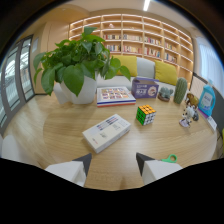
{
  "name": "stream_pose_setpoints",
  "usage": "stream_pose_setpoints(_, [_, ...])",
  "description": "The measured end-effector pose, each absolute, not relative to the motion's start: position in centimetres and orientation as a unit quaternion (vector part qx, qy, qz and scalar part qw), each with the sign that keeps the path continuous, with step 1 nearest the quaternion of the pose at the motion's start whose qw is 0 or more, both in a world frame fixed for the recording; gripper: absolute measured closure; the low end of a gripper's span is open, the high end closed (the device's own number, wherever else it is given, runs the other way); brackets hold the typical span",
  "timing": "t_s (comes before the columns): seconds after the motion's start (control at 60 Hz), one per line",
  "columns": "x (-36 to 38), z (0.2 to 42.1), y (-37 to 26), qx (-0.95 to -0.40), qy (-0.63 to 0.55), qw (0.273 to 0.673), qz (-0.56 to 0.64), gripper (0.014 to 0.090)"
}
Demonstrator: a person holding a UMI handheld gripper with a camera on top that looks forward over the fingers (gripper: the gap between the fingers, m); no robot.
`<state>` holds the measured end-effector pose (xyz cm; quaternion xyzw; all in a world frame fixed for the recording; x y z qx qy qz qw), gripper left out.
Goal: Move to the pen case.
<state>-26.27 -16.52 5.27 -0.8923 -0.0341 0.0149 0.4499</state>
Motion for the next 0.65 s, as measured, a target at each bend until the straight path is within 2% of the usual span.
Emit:
stream_pose_setpoints(0.3, [-28.6, 4.6, -10.5, -0.89, -0.031, 0.456, 0.008, 0.02])
stream_pose_setpoints(0.65, [-28.9, 4.3, -9.7, -0.891, -0.034, 0.453, 0.012, 0.0199])
